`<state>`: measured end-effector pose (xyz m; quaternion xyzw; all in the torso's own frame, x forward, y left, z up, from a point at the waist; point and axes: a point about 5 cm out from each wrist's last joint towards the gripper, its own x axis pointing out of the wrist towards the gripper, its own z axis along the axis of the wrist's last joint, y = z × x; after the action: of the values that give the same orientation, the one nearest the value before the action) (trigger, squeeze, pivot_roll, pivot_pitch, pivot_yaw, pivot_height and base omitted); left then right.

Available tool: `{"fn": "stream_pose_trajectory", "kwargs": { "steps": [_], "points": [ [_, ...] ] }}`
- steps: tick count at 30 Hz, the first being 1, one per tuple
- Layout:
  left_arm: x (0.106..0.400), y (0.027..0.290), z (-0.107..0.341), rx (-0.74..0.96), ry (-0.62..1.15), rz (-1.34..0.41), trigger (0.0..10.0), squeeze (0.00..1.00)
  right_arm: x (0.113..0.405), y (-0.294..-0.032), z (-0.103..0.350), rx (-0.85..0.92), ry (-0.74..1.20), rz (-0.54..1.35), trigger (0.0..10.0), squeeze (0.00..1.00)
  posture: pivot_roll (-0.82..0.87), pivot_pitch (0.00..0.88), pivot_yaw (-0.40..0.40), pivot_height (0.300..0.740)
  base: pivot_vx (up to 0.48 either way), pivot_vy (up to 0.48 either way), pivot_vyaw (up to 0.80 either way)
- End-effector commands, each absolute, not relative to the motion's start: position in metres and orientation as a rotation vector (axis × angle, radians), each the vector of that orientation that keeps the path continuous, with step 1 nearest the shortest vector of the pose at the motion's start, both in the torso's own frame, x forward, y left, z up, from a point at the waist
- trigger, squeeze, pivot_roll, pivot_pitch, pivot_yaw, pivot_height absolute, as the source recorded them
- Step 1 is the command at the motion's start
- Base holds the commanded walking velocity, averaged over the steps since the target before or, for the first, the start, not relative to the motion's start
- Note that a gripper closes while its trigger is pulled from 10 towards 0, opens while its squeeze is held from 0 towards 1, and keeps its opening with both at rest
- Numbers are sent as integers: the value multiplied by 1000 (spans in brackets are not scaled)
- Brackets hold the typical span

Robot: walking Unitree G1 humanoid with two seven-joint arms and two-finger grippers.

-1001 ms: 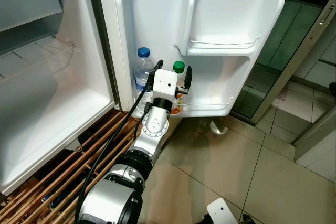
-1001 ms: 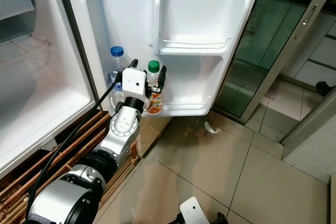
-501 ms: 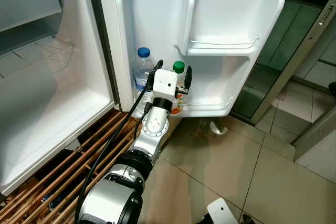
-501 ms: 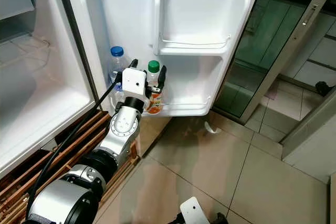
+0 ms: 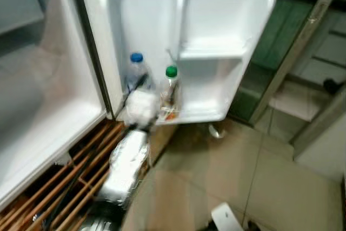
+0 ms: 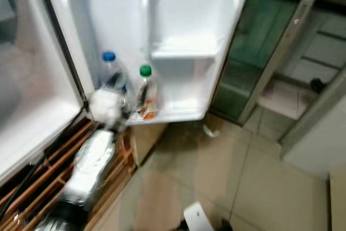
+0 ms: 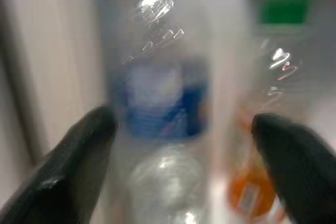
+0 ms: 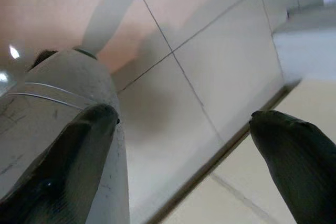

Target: Restocking fridge

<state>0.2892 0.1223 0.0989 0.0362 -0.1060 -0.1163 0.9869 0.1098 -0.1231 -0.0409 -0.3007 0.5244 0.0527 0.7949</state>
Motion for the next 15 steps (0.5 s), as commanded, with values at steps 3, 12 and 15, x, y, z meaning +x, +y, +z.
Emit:
{"fn": "stream_pose_trajectory", "kwargs": {
  "steps": [3,12,15],
  "points": [
    [327,67,130,-6,-297,-255,10000,0,163,-5,147,-102,38,497,10000,0,-118,0,-13,740,0,0,0],
    [327,67,130,-6,-297,-255,10000,0,163,-5,147,-102,38,497,10000,0,-118,0,-13,740,0,0,0],
    [327,67,130,-6,-297,-255,10000,0,163,-5,147,-102,38,497,10000,0,-118,0,-13,740,0,0,0]
  ]
}}
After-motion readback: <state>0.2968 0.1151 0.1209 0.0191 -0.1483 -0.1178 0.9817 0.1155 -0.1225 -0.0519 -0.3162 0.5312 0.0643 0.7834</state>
